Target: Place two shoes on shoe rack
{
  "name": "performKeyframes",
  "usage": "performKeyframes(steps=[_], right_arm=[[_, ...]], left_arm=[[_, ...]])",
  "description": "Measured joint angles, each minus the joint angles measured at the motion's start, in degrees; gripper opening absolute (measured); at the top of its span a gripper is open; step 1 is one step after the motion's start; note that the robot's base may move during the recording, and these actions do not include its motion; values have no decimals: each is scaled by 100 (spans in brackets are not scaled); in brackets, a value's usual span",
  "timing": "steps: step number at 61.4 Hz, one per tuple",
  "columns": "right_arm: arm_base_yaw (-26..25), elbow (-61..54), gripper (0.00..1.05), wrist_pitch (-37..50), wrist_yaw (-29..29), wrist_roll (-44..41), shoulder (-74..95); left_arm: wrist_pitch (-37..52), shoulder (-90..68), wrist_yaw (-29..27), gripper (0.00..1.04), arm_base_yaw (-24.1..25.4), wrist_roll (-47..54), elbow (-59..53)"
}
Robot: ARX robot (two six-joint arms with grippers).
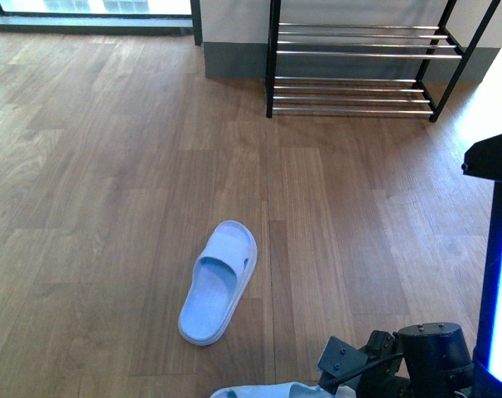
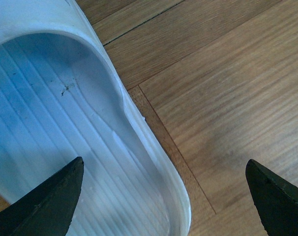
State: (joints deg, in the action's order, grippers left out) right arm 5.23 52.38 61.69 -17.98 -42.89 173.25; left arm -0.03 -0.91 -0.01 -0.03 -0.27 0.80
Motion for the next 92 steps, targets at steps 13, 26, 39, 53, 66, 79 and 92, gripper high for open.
performKeyframes(steps=[13,26,39,53,66,79,92], right_arm=[[146,361,95,-76,-256,291,179],[358,444,95,-487,-728,605,177],[468,702,85,-654,-791,761,227],[479,1038,44,-669,-850,1121,365],[444,901,3,-376,-811,1558,260],[146,188,2,442,240,2439,-549],[-426,-1154,2,660,984,3348,-2293]], left_arm=[[0,0,0,95,0,2,0],[0,0,0,95,0,0,0],[0,0,0,95,0,0,0],[0,0,0,95,0,0,0],[0,0,0,95,0,2,0],[2,0,0,95,0,0,0],[2,0,0,95,0,0,0]])
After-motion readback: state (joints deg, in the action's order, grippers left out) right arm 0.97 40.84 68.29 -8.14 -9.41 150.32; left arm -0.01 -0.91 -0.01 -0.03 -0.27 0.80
